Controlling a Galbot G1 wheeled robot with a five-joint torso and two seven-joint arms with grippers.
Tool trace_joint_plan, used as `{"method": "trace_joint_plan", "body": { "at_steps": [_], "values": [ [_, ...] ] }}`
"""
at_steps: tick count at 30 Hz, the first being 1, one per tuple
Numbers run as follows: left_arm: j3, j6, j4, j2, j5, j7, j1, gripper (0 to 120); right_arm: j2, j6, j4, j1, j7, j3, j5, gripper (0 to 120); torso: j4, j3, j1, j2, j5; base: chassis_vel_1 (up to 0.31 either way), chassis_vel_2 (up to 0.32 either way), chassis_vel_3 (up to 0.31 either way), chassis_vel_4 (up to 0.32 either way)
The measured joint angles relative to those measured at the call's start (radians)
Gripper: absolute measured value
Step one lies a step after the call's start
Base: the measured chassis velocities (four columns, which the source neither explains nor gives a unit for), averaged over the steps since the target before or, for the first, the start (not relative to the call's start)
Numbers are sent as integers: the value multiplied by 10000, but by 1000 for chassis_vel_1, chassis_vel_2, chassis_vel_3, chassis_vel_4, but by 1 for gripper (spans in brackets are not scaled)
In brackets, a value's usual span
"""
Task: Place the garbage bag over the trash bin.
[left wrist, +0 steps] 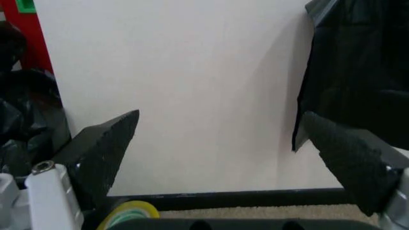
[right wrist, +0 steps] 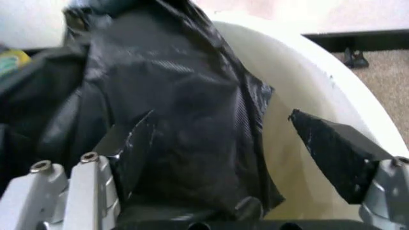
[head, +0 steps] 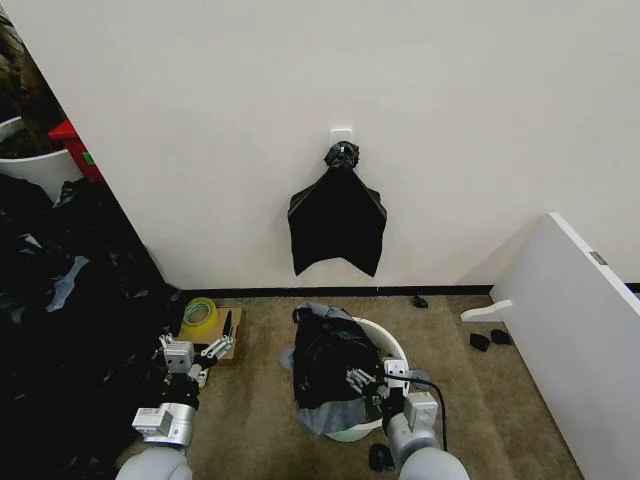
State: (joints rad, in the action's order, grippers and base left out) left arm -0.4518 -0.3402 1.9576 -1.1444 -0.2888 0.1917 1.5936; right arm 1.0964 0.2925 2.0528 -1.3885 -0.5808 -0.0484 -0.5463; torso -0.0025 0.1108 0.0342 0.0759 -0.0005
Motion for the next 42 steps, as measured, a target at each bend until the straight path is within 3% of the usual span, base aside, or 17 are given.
{"method": "trace_joint_plan", "body": {
  "at_steps": [17,21,23,29,36,42],
  "values": [
    [89,42,-283,112,-61,12,-346,100,25,411,68,136,59,365,-2423,76,-1,0,0,0,-1,0,0,0,0],
    [72,42,-300,173,-74,13,-363,100,82,405,17,133,89,387,-2609,67,-1,0,0,0,-1,0,0,0,0],
    [56,36,-307,222,-83,25,-375,100,154,413,-39,132,83,379,-2623,53,0,0,0,0,-1,0,0,0,0],
    [94,23,-366,344,-106,21,-473,100,219,353,37,64,52,309,-2523,36,0,0,0,0,-1,0,0,0,0],
    [303,48,-347,761,-596,-953,-757,100,191,-145,193,-56,5,184,-1913,7,0,0,0,0,-1,0,0,0,0],
    [448,421,-275,1007,-795,-1255,-1288,100,174,-248,222,-132,27,127,-1695,0,-1,0,0,0,-1,0,0,0,0]
  ]
}}
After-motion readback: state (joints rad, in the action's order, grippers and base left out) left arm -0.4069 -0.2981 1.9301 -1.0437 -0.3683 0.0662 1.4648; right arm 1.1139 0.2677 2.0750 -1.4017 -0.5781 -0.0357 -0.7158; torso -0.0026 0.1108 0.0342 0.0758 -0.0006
